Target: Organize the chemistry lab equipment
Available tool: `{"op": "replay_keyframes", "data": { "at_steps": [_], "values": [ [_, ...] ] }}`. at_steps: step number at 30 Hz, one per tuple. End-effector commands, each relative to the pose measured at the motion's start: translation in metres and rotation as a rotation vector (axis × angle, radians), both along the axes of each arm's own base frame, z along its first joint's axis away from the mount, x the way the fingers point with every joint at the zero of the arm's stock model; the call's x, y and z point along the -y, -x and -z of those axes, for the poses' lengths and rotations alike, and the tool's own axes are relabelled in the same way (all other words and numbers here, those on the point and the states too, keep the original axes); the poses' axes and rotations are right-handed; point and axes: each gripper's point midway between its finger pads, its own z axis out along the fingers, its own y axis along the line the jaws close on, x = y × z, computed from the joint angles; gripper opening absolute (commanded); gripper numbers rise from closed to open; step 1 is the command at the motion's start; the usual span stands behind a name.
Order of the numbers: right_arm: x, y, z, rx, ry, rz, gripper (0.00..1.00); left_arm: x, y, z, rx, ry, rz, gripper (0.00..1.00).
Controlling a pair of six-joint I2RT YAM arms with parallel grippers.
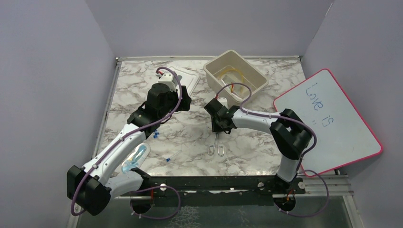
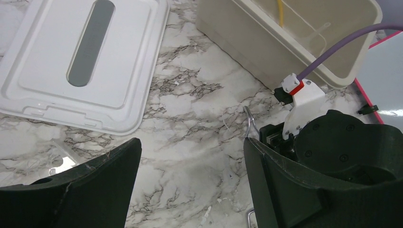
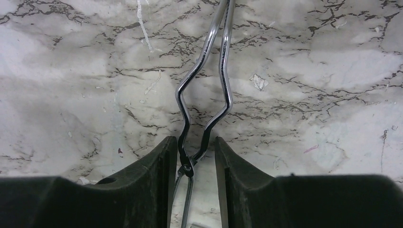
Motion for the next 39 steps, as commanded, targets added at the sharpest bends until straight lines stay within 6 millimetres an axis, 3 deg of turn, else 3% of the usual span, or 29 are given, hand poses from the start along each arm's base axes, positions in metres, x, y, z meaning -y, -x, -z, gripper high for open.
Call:
{"op": "replay_keyframes", "data": {
  "at_steps": [1,5,12,19,29,34,39],
  "values": [
    [-0.006,-0.002,0.003,-0.007,0.004,-0.004,0.39,0.000,-0.002,-0.005,0.014,0.018,-0.003,0.82],
    [-0.006,-0.006,0.009,-0.002,0.021,-0.015,0.36,0.001,-0.001,-0.005,0.013,0.018,0.001,0.82],
    [-0.010,-0.014,0.007,0.033,0.025,-0.046,0.19,-0.001,-0.001,-0.006,0.018,0.017,-0.004,0.82],
    [-0.014,-0.021,-0.022,0.117,-0.011,-0.121,0.09,-0.002,-0.001,-0.008,0.024,0.018,-0.007,0.82],
    [-0.022,-0.035,-0.137,0.403,-0.147,-0.242,0.08,-0.008,0.000,-0.015,0.054,0.030,-0.039,0.82],
    [-0.018,-0.040,-0.196,0.544,-0.202,-0.252,0.08,-0.016,0.002,-0.023,0.089,0.042,-0.071,0.82],
    [-0.007,-0.051,-0.243,0.661,-0.202,-0.229,0.08,-0.016,0.002,-0.025,0.097,0.047,-0.074,0.83]
  ]
}}
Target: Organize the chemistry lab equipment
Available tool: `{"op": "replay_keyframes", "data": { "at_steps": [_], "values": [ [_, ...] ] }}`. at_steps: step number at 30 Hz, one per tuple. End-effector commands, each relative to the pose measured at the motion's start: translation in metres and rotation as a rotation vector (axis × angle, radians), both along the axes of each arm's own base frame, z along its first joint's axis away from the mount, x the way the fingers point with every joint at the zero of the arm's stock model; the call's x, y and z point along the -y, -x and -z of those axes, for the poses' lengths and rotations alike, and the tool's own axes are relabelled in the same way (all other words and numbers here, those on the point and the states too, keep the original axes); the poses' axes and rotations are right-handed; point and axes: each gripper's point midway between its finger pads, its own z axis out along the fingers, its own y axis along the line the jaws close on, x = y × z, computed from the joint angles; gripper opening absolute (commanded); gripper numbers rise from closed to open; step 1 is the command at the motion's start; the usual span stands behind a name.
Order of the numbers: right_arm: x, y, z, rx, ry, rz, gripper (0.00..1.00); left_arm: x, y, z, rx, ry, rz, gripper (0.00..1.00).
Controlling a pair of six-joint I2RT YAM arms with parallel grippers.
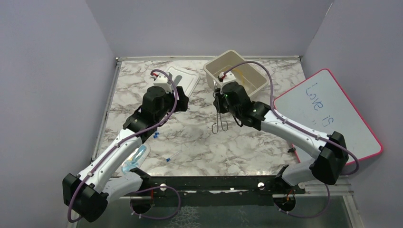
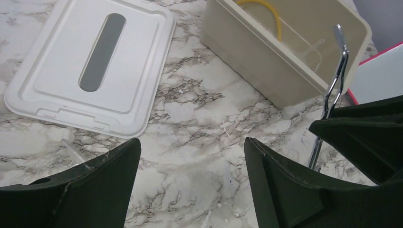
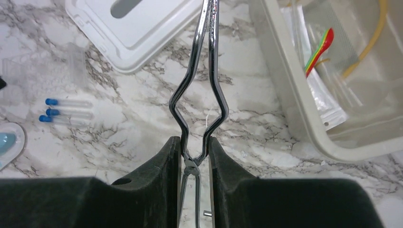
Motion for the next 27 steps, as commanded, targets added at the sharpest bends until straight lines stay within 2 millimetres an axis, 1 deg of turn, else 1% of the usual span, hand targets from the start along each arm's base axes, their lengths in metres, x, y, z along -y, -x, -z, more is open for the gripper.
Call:
{"op": "replay_keyframes", "data": {
  "at_steps": [1,2,5,7,9,11,13,15,16,18,19,22,24,26,27],
  "values": [
    [0.010,-0.022,-0.070,0.187,-0.044,0.037,0.08,-0.005,-0.004,-0.012,0.044,0.024,-0.036,0.83],
    [0.013,-0.026,-0.079,0.213,-0.040,0.042,0.08,-0.005,-0.004,-0.012,0.044,0.026,-0.032,0.83],
    [0.025,-0.042,-0.116,0.302,-0.048,0.069,0.08,-0.004,-0.005,-0.010,0.037,0.023,-0.029,0.83],
    [0.035,-0.054,-0.141,0.360,-0.064,0.090,0.09,-0.004,-0.004,-0.010,0.036,0.024,-0.030,0.83],
    [0.048,-0.067,-0.161,0.408,-0.078,0.112,0.09,-0.004,-0.005,-0.010,0.037,0.025,-0.033,0.83],
    [0.061,-0.082,-0.176,0.444,-0.089,0.127,0.09,-0.004,-0.004,-0.010,0.037,0.025,-0.033,0.83],
    [0.077,-0.098,-0.188,0.483,-0.084,0.154,0.09,-0.005,-0.004,-0.010,0.036,0.024,-0.034,0.83],
    [0.093,-0.117,-0.192,0.517,-0.055,0.173,0.09,-0.005,-0.005,-0.010,0.037,0.024,-0.036,0.83],
    [0.101,-0.127,-0.192,0.530,-0.033,0.195,0.09,-0.005,-0.004,-0.010,0.036,0.024,-0.036,0.83],
    [0.111,-0.149,-0.184,0.515,0.013,0.196,0.09,-0.005,-0.004,-0.010,0.036,0.024,-0.034,0.83],
    [0.112,-0.159,-0.176,0.499,0.039,0.185,0.09,-0.004,-0.005,-0.009,0.034,0.024,-0.033,0.83],
    [0.102,-0.182,-0.146,0.449,0.102,0.077,0.08,-0.005,-0.005,-0.008,0.030,0.022,-0.033,0.83],
    [0.091,-0.190,-0.125,0.407,0.120,-0.034,0.08,-0.005,-0.004,-0.008,0.031,0.020,-0.035,0.83],
    [0.083,-0.197,-0.108,0.373,0.134,-0.107,0.08,-0.005,-0.005,-0.007,0.030,0.020,-0.037,0.83],
    [0.081,-0.201,-0.095,0.345,0.139,-0.140,0.08,-0.005,-0.005,-0.007,0.029,0.020,-0.035,0.83]
  ]
}}
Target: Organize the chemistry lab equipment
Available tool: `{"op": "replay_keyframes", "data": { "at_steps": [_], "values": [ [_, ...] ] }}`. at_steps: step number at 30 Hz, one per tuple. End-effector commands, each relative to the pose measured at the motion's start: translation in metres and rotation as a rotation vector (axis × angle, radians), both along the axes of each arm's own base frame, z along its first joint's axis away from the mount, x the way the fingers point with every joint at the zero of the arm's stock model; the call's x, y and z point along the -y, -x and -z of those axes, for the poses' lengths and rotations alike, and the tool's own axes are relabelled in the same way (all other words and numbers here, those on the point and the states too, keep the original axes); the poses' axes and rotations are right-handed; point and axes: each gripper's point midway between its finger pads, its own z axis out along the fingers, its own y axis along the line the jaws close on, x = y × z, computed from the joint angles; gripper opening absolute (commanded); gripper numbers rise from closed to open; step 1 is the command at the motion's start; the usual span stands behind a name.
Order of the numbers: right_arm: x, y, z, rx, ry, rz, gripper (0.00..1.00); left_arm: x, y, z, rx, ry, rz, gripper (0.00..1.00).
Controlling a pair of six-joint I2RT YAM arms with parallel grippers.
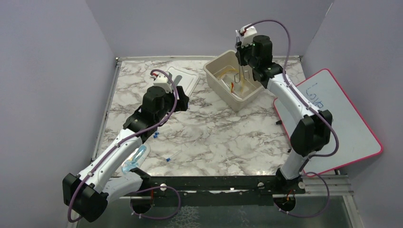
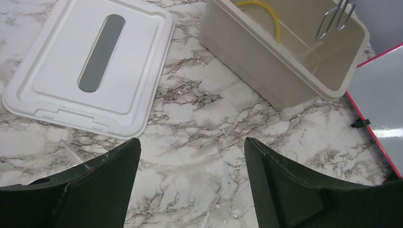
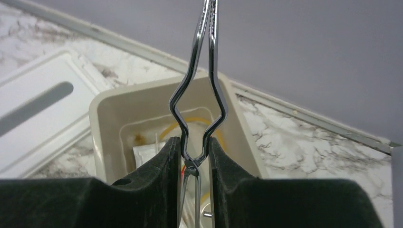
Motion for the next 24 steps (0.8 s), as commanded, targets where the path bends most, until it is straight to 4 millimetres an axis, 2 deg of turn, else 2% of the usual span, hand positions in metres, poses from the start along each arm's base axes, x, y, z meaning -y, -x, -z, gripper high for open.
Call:
{"op": "replay_keyframes", "data": {
  "at_steps": [1,6,10,15,20,24],
  "values": [
    [-0.028,-0.006,0.029,-0.070,0.067,-0.250,0.08,-0.004,-0.004,-0.003,0.017,0.007,-0.026,0.83],
    [-0.039,-0.006,0.076,-0.192,0.091,-0.363,0.08,-0.005,-0.005,-0.003,0.017,0.001,-0.032,0.83],
    [-0.047,0.004,0.116,-0.299,0.088,-0.430,0.07,-0.005,-0.005,-0.003,0.016,-0.001,-0.033,0.83],
    [-0.051,0.014,0.156,-0.411,0.088,-0.474,0.07,-0.005,-0.006,-0.002,0.014,-0.003,-0.033,0.83],
    [-0.051,0.015,0.186,-0.469,0.092,-0.479,0.07,-0.005,-0.006,-0.001,0.012,-0.005,-0.031,0.83],
    [-0.055,0.017,0.198,-0.495,0.079,-0.499,0.08,-0.005,-0.006,0.000,0.010,-0.009,-0.030,0.84]
  ]
}}
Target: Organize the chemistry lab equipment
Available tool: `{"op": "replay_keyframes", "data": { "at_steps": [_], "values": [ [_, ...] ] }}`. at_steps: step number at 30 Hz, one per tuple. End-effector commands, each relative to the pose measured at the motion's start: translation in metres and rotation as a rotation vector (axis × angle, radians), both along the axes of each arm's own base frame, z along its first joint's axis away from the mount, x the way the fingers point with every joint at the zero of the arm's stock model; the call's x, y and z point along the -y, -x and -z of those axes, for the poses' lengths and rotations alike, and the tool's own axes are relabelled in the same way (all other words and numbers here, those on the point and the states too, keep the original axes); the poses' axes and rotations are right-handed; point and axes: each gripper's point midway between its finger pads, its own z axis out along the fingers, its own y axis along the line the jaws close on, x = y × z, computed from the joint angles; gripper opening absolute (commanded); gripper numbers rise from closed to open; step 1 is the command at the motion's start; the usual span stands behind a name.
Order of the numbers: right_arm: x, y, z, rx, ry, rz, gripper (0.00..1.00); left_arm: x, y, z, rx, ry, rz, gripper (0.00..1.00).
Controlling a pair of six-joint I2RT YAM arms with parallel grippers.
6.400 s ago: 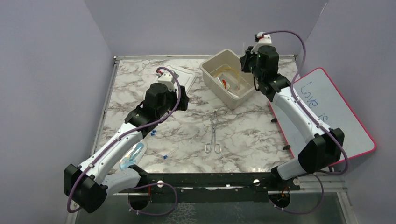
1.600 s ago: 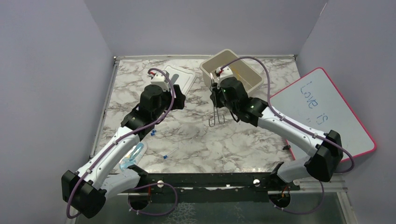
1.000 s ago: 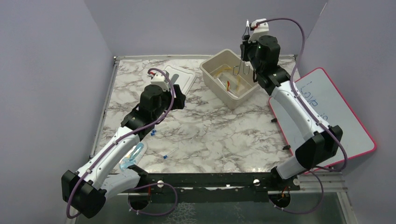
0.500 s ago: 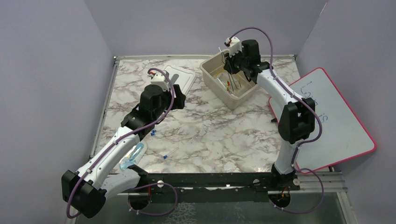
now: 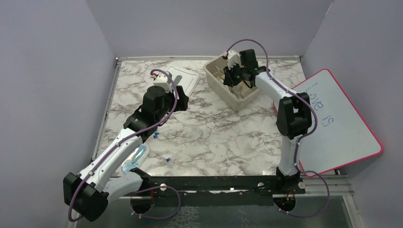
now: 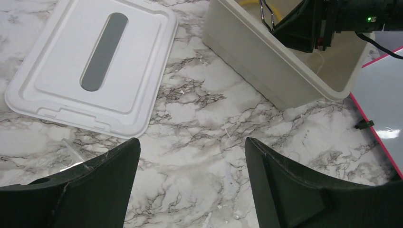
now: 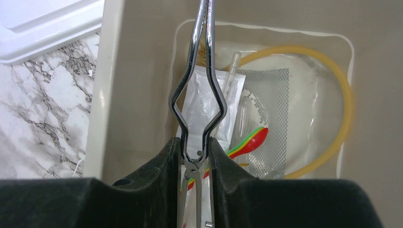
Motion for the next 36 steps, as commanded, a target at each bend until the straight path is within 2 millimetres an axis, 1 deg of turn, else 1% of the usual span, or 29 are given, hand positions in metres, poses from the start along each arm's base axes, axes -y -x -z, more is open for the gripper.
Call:
{"op": "replay_keyframes", "data": {
  "at_steps": [1,6,9,11,14,18,21,23,27,29,33,36],
  "values": [
    [-0.006,0.004,0.012,-0.037,-0.025,-0.049,0.08,-0.004,-0.004,-0.002,0.015,-0.004,-0.023,0.83],
    [-0.009,0.001,0.029,-0.064,-0.020,-0.059,0.13,-0.004,-0.005,-0.001,0.011,-0.007,-0.023,0.84],
    [-0.010,0.001,0.035,-0.084,-0.023,-0.056,0.16,-0.004,-0.005,0.000,0.008,-0.009,-0.024,0.84],
    [-0.010,0.000,0.037,-0.097,-0.028,-0.044,0.16,-0.004,-0.005,0.001,0.005,-0.010,-0.024,0.84],
    [-0.011,0.000,0.034,-0.108,-0.039,-0.033,0.19,-0.004,-0.006,0.002,0.003,-0.014,-0.025,0.84],
    [-0.009,-0.002,0.024,-0.095,-0.044,0.001,0.23,-0.008,-0.005,0.011,-0.021,-0.046,-0.031,0.84],
    [-0.001,-0.002,0.013,-0.076,-0.022,0.044,0.29,-0.017,0.004,0.031,-0.082,-0.079,-0.058,0.84],
    [-0.002,0.004,0.006,-0.081,-0.029,0.018,0.33,-0.019,0.013,0.046,-0.127,-0.085,-0.050,0.86],
    [-0.007,0.012,-0.010,-0.096,-0.060,-0.005,0.42,-0.023,0.028,0.069,-0.218,-0.071,-0.073,0.89],
    [-0.008,0.012,-0.022,-0.089,-0.074,-0.001,0.45,-0.022,0.036,0.079,-0.262,-0.052,-0.070,0.90],
    [-0.006,0.013,-0.044,-0.080,-0.085,0.022,0.52,-0.025,0.050,0.097,-0.348,-0.037,-0.096,0.92],
    [-0.001,0.015,-0.067,-0.059,-0.103,0.078,0.53,-0.028,0.061,0.108,-0.404,-0.028,-0.111,0.92]
  ]
}}
